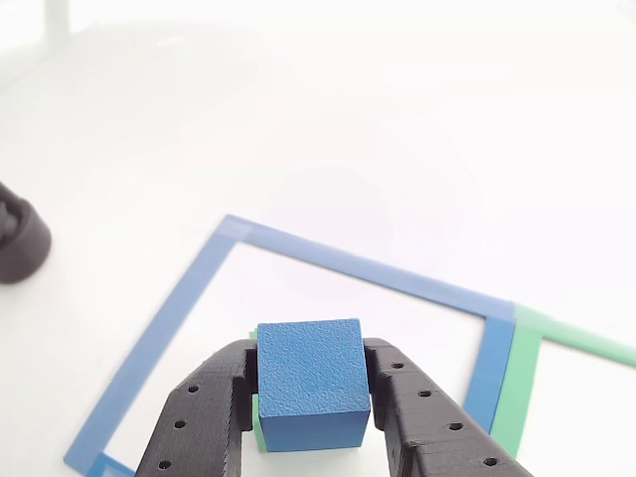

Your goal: Tower of hanoi

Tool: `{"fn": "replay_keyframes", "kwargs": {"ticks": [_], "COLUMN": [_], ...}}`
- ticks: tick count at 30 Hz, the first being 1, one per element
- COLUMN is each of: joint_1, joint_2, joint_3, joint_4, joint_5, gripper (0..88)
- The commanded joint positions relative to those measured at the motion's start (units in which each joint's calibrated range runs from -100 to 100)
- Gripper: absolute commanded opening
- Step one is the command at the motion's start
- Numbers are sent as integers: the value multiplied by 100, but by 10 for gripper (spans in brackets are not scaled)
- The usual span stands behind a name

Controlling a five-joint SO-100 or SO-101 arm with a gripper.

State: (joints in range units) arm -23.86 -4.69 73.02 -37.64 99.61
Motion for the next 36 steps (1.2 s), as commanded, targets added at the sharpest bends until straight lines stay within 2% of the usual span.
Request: {"fn": "replay_keyframes", "kwargs": {"ticks": [1, 20, 22, 27, 36], "joint_1": [-34, -19, -19, 19, 80], "joint_2": [364, 1550, 1646, 1775, 1687], "joint_3": [-519, -1318, -1409, -1446, -1264], "joint_4": [-344, -789, -821, -878, -1048], "joint_5": [39, 39, 39, 39, 39], "gripper": [26, 38, 56, 205, 259]}}
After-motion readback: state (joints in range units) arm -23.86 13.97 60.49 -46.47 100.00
